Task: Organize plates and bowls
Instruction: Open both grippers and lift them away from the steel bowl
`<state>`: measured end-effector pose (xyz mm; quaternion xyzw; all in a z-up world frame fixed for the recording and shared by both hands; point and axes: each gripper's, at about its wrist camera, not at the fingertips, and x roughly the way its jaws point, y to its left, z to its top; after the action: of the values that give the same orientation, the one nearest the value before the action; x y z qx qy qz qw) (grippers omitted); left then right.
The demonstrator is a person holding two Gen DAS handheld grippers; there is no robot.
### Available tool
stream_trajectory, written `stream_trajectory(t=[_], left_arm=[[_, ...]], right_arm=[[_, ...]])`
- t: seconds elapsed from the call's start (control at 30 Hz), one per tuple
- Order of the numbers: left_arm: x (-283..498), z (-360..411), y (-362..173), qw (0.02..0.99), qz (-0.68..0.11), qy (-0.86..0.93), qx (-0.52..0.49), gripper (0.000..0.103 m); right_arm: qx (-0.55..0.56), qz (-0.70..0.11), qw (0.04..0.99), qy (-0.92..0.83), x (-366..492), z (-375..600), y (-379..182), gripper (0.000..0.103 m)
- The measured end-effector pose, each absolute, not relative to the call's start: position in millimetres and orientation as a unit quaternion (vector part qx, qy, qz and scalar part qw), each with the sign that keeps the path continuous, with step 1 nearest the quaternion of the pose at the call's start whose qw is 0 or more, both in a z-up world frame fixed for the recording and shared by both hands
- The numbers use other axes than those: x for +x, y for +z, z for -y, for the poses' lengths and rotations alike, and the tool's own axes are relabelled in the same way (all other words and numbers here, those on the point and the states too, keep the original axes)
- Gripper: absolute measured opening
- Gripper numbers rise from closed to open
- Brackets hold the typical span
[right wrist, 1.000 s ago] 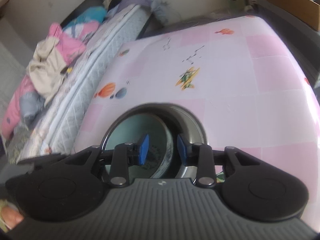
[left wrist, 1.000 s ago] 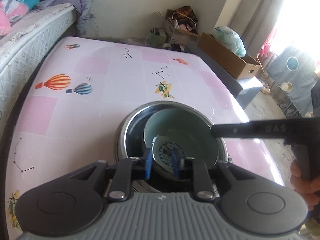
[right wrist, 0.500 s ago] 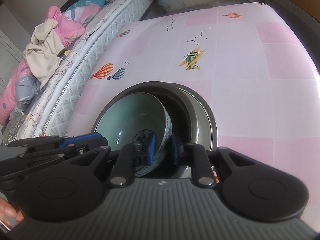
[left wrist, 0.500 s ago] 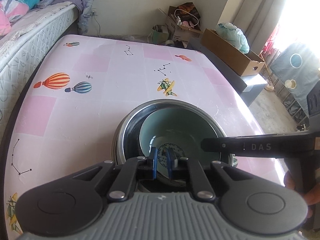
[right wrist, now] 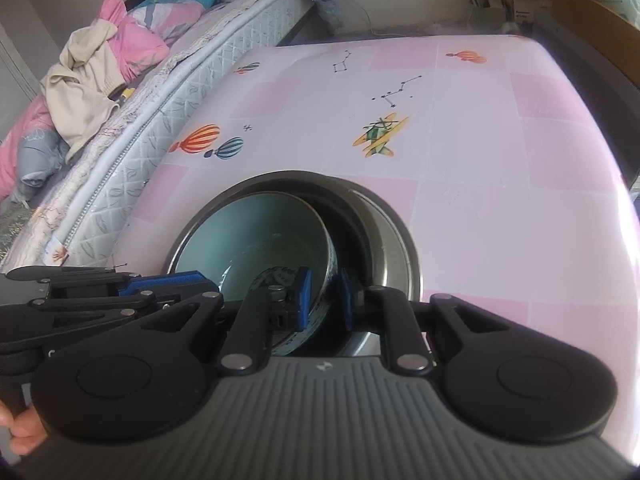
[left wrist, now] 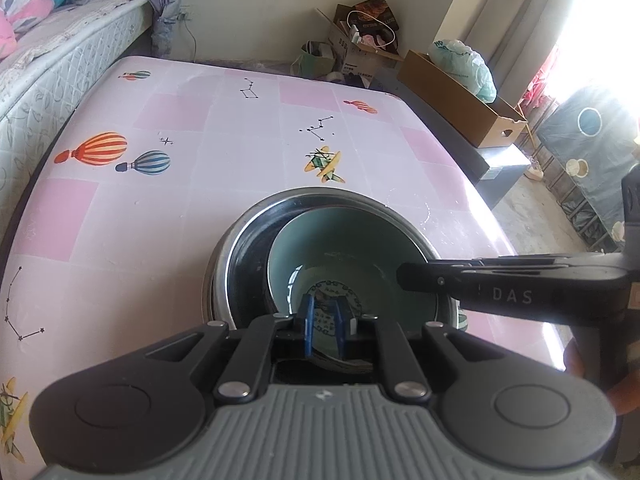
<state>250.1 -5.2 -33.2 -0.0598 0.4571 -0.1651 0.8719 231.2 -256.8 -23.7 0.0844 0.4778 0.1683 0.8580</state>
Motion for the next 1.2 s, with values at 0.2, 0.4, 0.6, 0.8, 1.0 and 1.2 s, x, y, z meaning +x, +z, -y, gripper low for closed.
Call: stream_trajectory(t=[0.2, 0.4, 0.6, 0.8, 1.0, 1.2], left_arm=[[248, 8, -31, 0.874, -0.456, -0.160, -0.051, 0.013], [240, 14, -20, 0.884, -0.443, -0.149, -0.019, 0.015], [240, 16, -18, 0.886, -0.442, -0.140, -0.011, 0.015], [240, 18, -17, 0.891, -0.434, -0.132, 0.004, 0.016], [239, 22, -14, 0.897, -0.424, -0.122, 0.016, 0.020], [237, 21, -11, 0.904, -0.412, -0.109, 0.029, 0.042]], right_arm=[[0.089, -0.478, 0.858, 0.169, 232, 258, -24, 0.014], [0.111, -0.475, 0.856, 0.174, 230, 265, -26, 0.016], [0.093, -0.476, 0.857, 0.174, 229, 262, -24, 0.016], [0.091, -0.474, 0.859, 0.170, 226, 259, -24, 0.015], [0.100, -0.476, 0.857, 0.169, 226, 261, -25, 0.015], [0.108, -0.478, 0.855, 0.170, 226, 263, -26, 0.015]])
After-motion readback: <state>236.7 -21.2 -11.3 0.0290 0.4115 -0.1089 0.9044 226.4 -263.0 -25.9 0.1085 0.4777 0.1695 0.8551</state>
